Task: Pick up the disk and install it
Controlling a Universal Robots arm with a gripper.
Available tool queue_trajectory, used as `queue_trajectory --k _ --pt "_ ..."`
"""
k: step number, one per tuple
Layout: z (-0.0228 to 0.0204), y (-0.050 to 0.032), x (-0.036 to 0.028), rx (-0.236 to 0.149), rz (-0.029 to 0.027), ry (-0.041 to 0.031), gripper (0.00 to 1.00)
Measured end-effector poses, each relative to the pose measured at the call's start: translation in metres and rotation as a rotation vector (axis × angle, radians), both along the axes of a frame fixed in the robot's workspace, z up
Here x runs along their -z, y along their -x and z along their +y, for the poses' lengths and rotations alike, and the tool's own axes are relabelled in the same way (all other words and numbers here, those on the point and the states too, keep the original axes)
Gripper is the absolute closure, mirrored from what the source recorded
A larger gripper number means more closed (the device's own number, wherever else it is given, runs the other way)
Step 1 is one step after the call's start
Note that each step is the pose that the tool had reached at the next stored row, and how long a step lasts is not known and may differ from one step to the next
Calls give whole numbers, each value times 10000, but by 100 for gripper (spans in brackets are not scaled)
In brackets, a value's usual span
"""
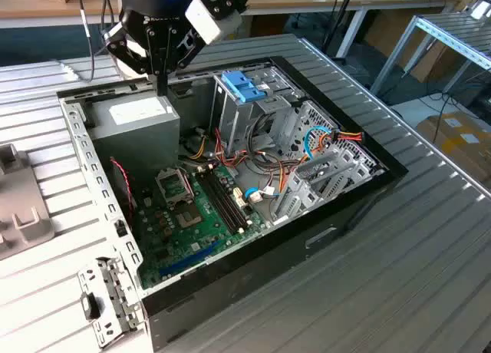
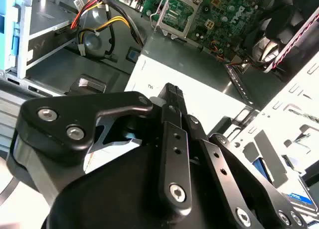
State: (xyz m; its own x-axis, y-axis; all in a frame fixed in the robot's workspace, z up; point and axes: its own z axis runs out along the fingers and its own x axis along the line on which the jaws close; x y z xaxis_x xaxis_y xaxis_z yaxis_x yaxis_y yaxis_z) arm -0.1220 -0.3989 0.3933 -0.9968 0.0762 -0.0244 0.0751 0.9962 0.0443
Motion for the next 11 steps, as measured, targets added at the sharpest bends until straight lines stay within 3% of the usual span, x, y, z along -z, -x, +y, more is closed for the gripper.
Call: queue_trajectory --k 11 --pt "0 31 0 0 0 0 89"
